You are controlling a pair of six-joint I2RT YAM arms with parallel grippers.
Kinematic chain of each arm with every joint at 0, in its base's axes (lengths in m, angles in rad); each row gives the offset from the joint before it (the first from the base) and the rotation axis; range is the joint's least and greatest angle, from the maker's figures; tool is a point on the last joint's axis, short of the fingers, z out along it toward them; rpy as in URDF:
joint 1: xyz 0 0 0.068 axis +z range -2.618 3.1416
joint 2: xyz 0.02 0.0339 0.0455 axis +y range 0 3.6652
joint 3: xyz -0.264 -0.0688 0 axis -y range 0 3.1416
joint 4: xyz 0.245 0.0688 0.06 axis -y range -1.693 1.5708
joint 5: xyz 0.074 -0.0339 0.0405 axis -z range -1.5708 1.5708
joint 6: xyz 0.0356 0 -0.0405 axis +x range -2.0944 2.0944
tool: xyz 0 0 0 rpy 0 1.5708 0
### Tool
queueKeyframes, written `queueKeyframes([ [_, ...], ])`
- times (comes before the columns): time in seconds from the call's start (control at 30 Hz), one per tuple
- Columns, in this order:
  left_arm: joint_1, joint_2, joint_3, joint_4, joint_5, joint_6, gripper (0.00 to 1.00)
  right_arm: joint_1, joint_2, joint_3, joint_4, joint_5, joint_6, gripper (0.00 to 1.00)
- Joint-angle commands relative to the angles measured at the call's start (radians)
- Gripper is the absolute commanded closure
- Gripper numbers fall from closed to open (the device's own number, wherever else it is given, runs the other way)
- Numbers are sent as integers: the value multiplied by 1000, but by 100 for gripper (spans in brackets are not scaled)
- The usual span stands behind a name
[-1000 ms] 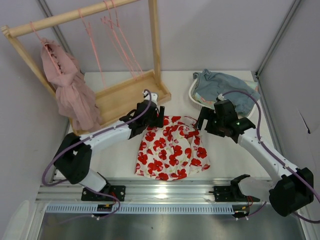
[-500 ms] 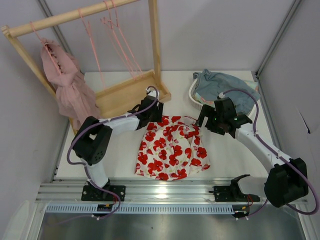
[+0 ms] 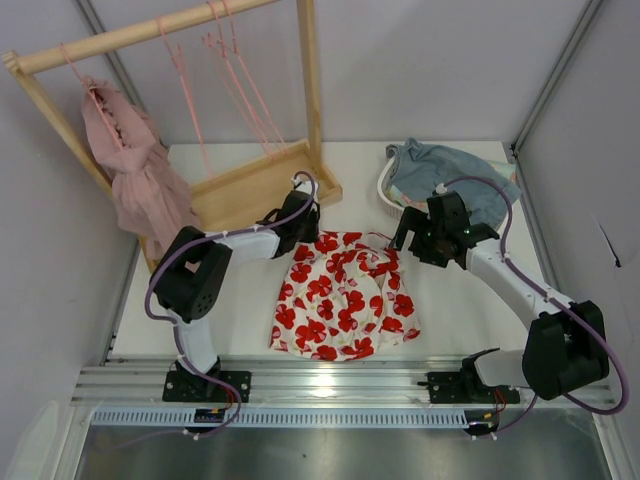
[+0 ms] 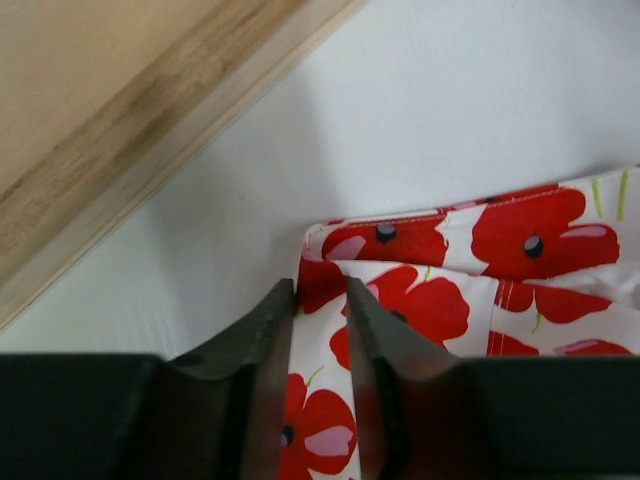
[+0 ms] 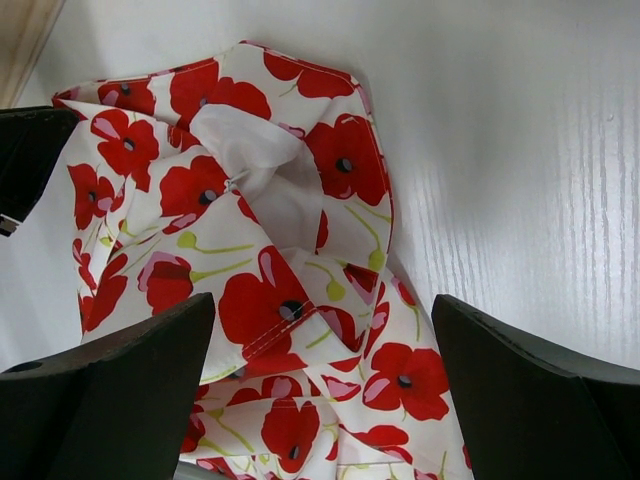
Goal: Place the skirt on the hanger
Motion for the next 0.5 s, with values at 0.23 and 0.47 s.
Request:
queueKeyframes([
  [0.23,59,-73,-65,145,68,20,100,-3,75,26,150,-50,87,4],
  [0.47,59,-290,-155,164,19,30,100,12,116,28,188,-43,113,12],
])
